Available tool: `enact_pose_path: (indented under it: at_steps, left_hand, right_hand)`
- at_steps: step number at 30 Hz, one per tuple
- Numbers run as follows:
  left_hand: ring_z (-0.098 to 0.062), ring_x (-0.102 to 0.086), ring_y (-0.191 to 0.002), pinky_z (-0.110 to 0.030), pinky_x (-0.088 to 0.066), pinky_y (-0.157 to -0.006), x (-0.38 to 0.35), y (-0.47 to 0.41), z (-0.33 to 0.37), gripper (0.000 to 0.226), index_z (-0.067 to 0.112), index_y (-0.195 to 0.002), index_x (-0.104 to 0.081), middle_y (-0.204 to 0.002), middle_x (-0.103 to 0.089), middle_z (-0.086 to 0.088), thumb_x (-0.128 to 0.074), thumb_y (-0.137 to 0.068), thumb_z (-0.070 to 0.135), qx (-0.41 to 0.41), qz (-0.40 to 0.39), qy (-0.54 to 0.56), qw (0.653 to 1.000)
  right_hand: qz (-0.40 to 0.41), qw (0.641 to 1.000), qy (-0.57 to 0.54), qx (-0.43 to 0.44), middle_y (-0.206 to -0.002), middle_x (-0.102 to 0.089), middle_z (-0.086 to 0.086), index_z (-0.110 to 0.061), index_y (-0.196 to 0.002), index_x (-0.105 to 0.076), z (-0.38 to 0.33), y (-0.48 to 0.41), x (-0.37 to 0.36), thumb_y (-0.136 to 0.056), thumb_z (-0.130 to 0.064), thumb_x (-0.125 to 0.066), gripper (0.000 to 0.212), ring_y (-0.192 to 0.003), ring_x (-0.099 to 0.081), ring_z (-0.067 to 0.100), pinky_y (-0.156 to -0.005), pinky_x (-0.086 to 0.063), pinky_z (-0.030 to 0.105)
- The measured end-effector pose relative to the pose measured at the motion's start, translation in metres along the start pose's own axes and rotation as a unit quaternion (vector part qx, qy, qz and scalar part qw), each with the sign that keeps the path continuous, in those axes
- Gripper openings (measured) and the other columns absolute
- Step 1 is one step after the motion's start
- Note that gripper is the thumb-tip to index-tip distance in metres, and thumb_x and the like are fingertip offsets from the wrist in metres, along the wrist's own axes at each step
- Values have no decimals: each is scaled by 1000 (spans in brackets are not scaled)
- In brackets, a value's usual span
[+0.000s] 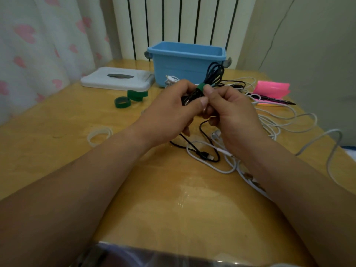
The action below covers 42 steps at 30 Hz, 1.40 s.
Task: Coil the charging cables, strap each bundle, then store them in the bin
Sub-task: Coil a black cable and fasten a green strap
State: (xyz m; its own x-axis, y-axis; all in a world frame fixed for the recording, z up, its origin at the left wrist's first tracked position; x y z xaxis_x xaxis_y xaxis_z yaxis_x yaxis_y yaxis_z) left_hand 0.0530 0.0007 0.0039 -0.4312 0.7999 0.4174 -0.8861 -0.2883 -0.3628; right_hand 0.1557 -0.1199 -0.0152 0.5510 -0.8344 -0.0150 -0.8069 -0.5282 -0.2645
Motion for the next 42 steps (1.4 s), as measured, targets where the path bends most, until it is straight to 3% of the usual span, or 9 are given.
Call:
enact_pose_path:
  at_steps: [9, 13, 17, 21, 26, 31, 36, 38, 42]
  left_hand:
    - [-20, -42, -51, -33, -47, -53, -13, 2, 8, 34, 11, -93, -56, -64, -48, -5, -41, -115, 32, 95, -48, 302, 947]
    - [-26, -48, -52, -34, -51, -54, -17, 3, 4, 56, 9, -86, -63, -60, -51, -11, -33, -115, 46, 133, -95, 223, 961]
    - [-17, -66, -62, -42, -62, -65, 2, -3, 3, 56, 18, -88, -73, -68, -69, -3, -36, -115, 50, 86, 60, 35, 994]
    - [-19, -62, -72, -58, -62, -80, 49, -12, -16, 41, 16, -86, -70, -74, -64, -2, -42, -110, 33, 89, 264, 72, 958]
    - [-22, -58, -74, -65, -59, -78, 59, -9, -22, 34, 14, -83, -69, -73, -61, -1, -44, -102, 28, 86, 318, 87, 940]
    - [-23, -62, -75, -63, -60, -75, 68, -10, -22, 36, 12, -84, -70, -73, -63, -1, -45, -104, 27, 73, 356, 86, 928]
    - [-23, -65, -80, -62, -60, -77, 73, -8, -26, 37, 14, -82, -71, -76, -64, 0, -45, -104, 28, 88, 371, 93, 920]
    - [-20, -61, -73, -62, -59, -74, 69, -7, -25, 35, 15, -81, -69, -72, -62, 0, -45, -103, 27, 79, 352, 84, 929]
    - [-17, -57, -69, -55, -55, -72, 58, -5, -21, 38, 8, -85, -68, -70, -60, -1, -44, -106, 28, 50, 307, 38, 950]
  right_hand:
    - [-155, 976, -151, -25, -68, -59, 17, -7, -93, -59, -9, 7, -13, -108, -36, -53, 33, -61, -61, 34, -55, -52, 39]
    - [-178, 972, -150, -33, -67, -52, 22, 2, -88, -56, -4, 4, -11, -108, -37, -54, 44, -57, -56, 36, -58, -53, 45]
    - [-101, 984, -143, -27, -110, -72, 22, 9, -133, -56, -10, -3, -5, -110, -26, -52, 42, -94, -71, 40, -80, -61, 48]
    - [8, 993, -107, -39, -88, -78, 1, -12, -100, -59, -26, -12, 6, -108, -23, -56, 14, -90, -77, 18, -77, -61, 34]
    - [-15, 992, 120, -26, -103, -78, 7, -16, -99, -64, -39, -23, -7, -101, -37, -69, 22, -96, -78, 22, -87, -63, 46]
    - [-111, 844, 517, 89, -107, -68, -5, -29, -119, -69, -47, -36, -42, -99, -44, -69, 25, -96, -64, 17, -71, -48, 29]
    - [-177, 666, 713, 128, -104, -67, 2, -27, -111, -74, -11, -42, -66, -98, -47, -67, 25, -98, -64, 25, -72, -49, 35]
    - [-163, 672, 711, 129, -104, -67, 2, -25, -109, -73, -4, -42, -65, -97, -50, -67, 29, -99, -65, 26, -73, -51, 36]
    - [-115, 776, 606, 132, -108, -68, -3, -24, -120, -69, -26, -31, -49, -99, -52, -66, 35, -98, -63, 18, -83, -55, 41]
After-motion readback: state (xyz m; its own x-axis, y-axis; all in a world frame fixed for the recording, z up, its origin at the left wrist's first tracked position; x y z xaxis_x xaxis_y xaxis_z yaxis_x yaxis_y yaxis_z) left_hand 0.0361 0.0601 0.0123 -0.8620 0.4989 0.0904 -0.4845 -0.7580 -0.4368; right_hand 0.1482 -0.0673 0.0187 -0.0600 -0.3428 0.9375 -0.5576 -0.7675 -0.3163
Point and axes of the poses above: each hand's wrist, its own y-axis away from the middle knuckle, its own x-axis out of the back of the hand, z = x × y, the point moved 4 cm from there along -y, towards the middle knuckle
